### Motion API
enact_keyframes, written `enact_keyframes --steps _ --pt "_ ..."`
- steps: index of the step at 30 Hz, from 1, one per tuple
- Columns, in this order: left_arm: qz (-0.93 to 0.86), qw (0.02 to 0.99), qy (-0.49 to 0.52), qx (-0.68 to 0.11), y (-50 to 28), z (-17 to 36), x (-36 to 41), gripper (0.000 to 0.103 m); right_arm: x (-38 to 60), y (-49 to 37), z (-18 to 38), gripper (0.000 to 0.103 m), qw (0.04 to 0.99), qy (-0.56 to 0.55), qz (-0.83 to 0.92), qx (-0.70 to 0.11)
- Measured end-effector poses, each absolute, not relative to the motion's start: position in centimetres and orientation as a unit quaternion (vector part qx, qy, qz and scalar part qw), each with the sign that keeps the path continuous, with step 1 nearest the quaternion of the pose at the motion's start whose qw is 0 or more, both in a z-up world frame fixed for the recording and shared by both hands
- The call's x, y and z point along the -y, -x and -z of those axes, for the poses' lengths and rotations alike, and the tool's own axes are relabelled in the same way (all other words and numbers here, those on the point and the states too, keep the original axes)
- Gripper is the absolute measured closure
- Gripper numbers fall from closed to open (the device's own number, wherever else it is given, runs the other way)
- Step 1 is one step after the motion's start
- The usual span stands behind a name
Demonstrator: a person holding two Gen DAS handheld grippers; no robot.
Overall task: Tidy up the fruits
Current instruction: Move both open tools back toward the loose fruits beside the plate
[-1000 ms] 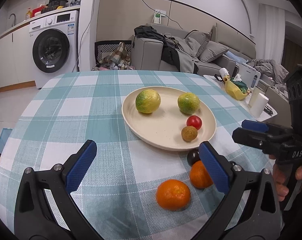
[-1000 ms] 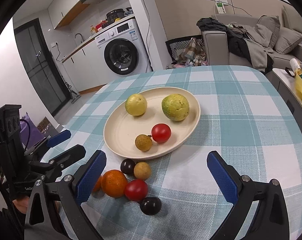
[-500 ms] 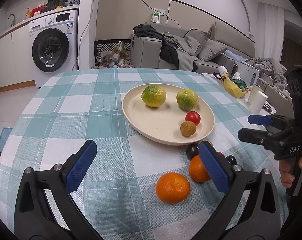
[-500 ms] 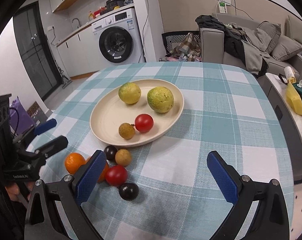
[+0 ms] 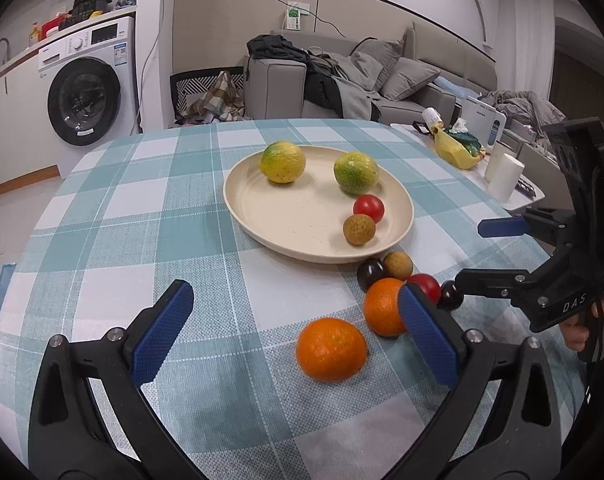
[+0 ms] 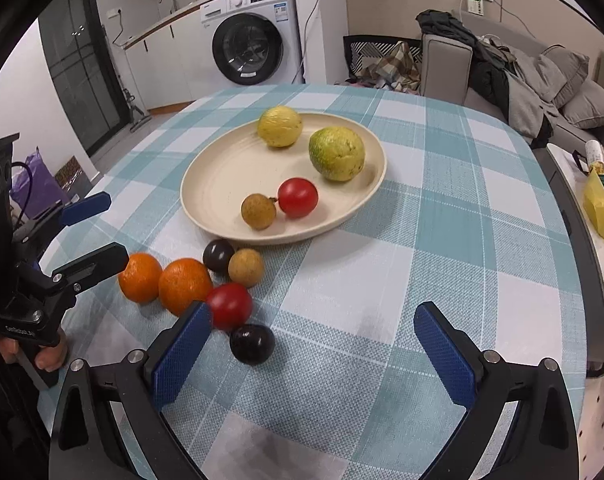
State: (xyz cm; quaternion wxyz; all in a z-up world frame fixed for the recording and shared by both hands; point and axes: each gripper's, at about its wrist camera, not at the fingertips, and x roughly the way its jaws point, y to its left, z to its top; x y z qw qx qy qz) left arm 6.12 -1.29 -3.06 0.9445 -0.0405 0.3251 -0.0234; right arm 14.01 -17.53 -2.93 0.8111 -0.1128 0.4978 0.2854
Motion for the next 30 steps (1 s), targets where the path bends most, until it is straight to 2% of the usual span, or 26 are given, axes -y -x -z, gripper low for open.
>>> enact_keyframes --steps 7,9,11,15,23,30 --pt "0.028 0.936 0.041 -0.348 -6.5 3.7 1.2 0.002 16.7 -13.2 3.8 0.002 0.787 0.127 -0.322 -0.512" --pt "0.031 0.933 0.04 -0.356 -6.8 4.0 1.3 0.001 16.5 -13.0 4.0 0.01 0.779 0.127 -0.333 -0.516" --pt "0.032 0.933 0.039 -0.357 -6.9 4.1 1.2 0.002 16.4 -13.0 4.2 0.025 0.772 0.125 -0.341 -0.521" --pt "0.032 0.931 0.04 -0.36 -7.1 4.2 1.2 0.002 16.4 -12.8 4.5 0.029 0.764 0.125 -0.352 -0.525" --pt "0.036 0.928 0.039 -0.369 -7.6 4.4 1.2 0.002 15.7 -11.9 4.6 0.054 0.754 0.135 -0.376 -0.522" --pt "0.043 0.928 0.04 -0.367 -7.6 4.4 1.2 0.002 15.3 -11.5 4.8 0.061 0.751 0.146 -0.379 -0.52"
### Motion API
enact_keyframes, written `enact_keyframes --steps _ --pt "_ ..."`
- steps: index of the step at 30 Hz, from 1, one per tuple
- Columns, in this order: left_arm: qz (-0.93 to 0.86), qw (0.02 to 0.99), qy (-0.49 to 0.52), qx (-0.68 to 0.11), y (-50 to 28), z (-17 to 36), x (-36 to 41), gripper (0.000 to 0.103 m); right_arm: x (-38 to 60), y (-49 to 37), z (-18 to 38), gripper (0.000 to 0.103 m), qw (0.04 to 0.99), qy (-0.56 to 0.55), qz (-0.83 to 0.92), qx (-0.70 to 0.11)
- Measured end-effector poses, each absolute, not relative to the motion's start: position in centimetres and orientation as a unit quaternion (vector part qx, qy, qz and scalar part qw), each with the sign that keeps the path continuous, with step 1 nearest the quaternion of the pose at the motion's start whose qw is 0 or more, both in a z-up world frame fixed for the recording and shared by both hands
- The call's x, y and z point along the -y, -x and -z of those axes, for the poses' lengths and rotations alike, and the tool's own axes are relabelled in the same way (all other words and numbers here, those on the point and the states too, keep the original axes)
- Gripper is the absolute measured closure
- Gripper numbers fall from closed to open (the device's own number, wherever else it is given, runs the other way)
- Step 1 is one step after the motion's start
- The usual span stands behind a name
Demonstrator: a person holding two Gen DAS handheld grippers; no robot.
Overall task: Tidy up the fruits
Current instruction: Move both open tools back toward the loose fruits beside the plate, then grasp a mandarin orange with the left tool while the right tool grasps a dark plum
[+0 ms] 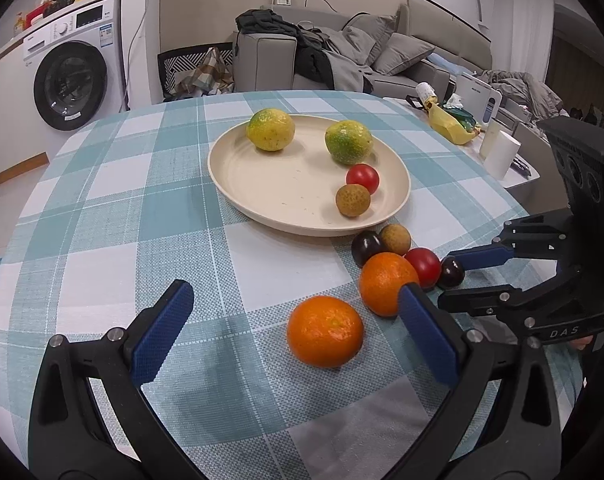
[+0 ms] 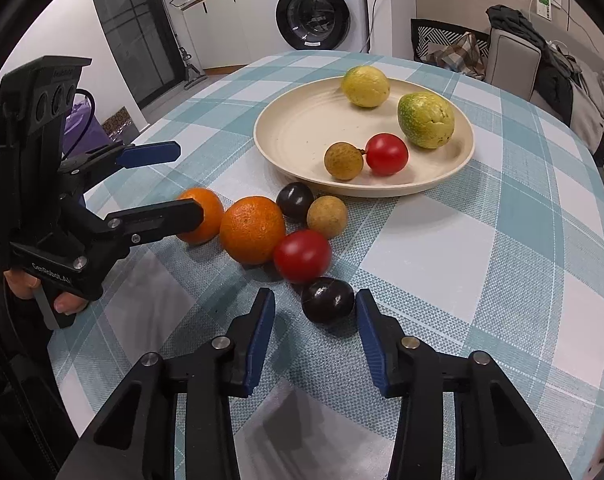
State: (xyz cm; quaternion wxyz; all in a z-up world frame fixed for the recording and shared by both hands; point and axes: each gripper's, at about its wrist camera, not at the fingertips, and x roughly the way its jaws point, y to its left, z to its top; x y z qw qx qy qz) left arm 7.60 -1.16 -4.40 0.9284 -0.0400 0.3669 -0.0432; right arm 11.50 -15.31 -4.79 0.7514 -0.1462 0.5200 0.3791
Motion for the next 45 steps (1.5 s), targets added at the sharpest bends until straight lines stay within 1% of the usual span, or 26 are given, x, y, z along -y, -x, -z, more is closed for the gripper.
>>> enact_keyframes --steps 5,8,17,19,21,25,26,27,28,30,45 --pt "0.057 0.925 0.03 -0.374 -7.3 4.5 1.7 0.002 15.5 -11.6 4.8 0.071 0.755 0.147 -0.374 -0.518" --pt "0.064 0.923 0.016 -0.378 -7.2 4.7 2.3 0.002 15.6 -11.7 4.8 0.074 0.757 0.15 -0.371 -0.517" --pt "0.068 0.915 0.003 -0.399 -7.4 5.3 2.9 0.007 15.8 -11.6 4.3 0.076 0.76 0.15 -0.374 -0.509" --pt "0.069 0.912 0.006 -0.404 -7.5 5.5 2.8 0.011 16.0 -11.6 4.1 0.076 0.763 0.149 -0.374 -0.507" --pt "0.071 0.909 0.006 -0.411 -7.6 5.7 2.7 0.02 16.1 -11.6 3.8 0.076 0.765 0.147 -0.374 -0.503" --pt "0.077 0.906 0.007 -0.415 -7.7 5.9 2.6 0.031 16.3 -11.8 3.5 0.076 0.77 0.141 -0.372 -0.498" --pt "0.08 0.906 0.006 -0.416 -7.7 6.0 2.6 0.036 16.3 -11.9 3.5 0.076 0.772 0.139 -0.371 -0.497" --pt "0.084 0.905 0.005 -0.417 -7.8 6.0 2.6 0.046 16.4 -12.0 3.4 0.076 0.773 0.138 -0.37 -0.496" --pt "0.088 0.904 0.005 -0.418 -7.8 6.0 2.7 0.051 16.4 -12.0 3.3 0.076 0.774 0.136 -0.37 -0.495" --pt "0.094 0.902 0.005 -0.421 -7.8 6.1 2.8 0.065 16.4 -12.1 3.1 0.076 0.778 0.132 -0.369 -0.491" --pt "0.094 0.911 0.011 -0.401 -7.3 5.5 2.6 0.066 16.5 -12.3 2.6 0.076 0.79 0.118 -0.367 -0.477"
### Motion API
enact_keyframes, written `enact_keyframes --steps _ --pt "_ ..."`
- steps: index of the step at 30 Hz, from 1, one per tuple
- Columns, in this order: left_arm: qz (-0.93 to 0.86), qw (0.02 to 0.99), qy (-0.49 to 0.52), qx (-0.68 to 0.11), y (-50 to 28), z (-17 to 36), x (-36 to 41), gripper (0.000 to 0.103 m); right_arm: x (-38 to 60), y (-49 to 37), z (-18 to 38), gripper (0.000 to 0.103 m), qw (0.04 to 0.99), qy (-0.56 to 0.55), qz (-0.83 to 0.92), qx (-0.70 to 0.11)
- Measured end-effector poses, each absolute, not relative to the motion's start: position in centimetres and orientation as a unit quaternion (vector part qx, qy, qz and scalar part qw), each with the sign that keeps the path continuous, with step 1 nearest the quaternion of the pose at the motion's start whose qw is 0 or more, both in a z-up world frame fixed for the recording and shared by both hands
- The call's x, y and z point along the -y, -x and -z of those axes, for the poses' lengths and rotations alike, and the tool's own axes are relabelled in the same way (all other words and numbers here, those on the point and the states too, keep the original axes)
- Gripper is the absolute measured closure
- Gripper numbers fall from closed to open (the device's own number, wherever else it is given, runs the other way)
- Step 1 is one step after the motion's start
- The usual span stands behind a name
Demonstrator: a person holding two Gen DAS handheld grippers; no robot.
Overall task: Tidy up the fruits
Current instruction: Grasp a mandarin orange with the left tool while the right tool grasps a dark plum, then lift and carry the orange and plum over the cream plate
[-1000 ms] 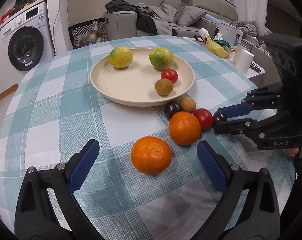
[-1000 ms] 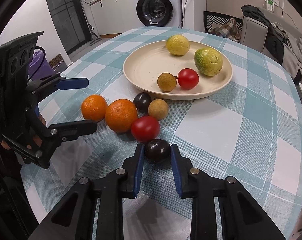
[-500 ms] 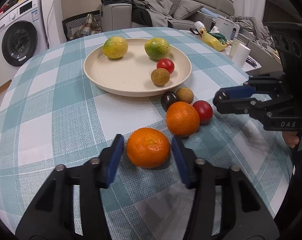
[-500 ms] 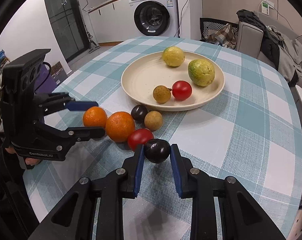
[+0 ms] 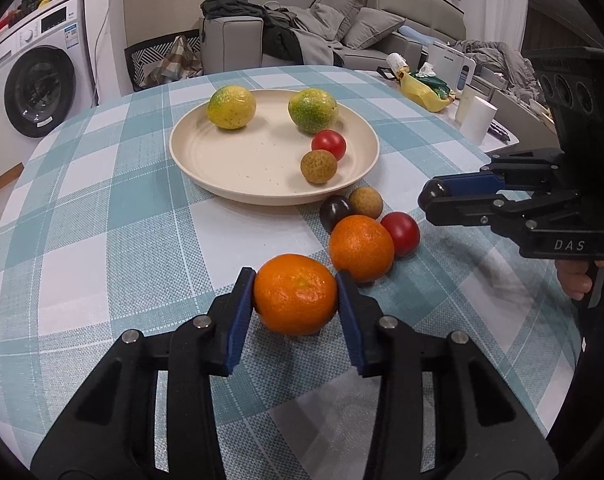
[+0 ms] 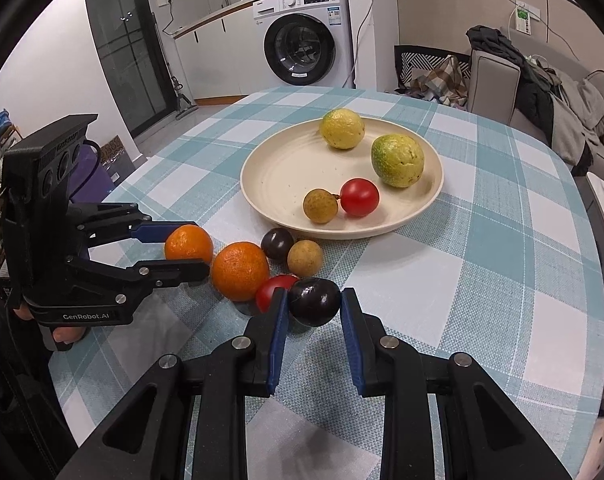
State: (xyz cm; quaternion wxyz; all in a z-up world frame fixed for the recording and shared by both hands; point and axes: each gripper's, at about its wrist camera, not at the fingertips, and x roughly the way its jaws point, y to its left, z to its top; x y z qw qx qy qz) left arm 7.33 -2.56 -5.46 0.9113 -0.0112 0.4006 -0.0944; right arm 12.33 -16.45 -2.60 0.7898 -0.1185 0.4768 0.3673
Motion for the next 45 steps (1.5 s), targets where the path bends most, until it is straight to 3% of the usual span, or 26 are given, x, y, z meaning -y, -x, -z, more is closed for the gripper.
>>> enact_keyframes --steps 45 --pt "0.021 0.949 0.056 -0.31 -9.7 2.2 0.1 0.065 16.5 -14.2 2.2 0.076 0.847 0.009 -0.325 -0.421"
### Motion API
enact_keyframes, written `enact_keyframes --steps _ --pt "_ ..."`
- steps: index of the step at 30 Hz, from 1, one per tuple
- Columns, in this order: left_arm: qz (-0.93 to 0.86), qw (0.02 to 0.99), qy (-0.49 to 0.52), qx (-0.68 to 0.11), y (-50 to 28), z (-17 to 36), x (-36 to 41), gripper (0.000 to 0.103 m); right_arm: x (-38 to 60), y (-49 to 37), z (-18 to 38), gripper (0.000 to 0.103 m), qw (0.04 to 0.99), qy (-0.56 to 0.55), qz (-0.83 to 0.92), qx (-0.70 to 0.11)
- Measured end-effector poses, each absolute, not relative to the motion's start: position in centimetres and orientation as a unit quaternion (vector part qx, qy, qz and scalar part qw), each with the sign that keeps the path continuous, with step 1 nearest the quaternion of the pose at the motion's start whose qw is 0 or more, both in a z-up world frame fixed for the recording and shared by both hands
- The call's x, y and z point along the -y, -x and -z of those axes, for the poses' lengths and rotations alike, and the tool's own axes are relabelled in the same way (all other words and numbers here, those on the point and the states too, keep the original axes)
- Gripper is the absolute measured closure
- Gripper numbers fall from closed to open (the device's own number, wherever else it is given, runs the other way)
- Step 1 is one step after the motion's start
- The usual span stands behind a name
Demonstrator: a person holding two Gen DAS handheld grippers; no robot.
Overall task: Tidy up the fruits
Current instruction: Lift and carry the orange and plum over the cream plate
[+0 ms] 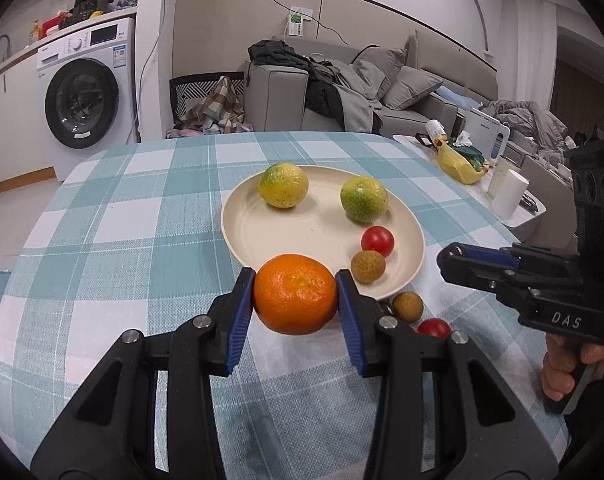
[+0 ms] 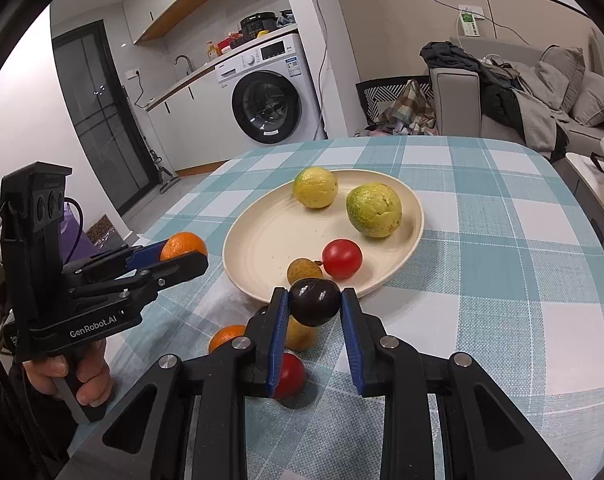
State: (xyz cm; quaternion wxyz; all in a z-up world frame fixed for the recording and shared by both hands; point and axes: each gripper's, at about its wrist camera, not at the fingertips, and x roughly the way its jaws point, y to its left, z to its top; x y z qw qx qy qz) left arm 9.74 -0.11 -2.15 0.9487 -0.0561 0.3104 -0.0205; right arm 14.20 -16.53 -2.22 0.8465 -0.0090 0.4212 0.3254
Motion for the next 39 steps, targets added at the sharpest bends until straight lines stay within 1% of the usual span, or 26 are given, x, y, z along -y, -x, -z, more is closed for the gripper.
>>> enact_keyframes --steps 27,39 --pt "-0.002 0.953 0.039 -0.3 -14.5 2.6 0.4 0.065 16.4 -16.5 2.2 0.076 0.865 -0.004 -0.304 -0.398" --pt "-0.004 0.95 0.044 -0.308 -15.5 2.9 0.4 0.065 16.7 -18.3 3.2 0.076 0.867 -0.018 -0.274 -0.416"
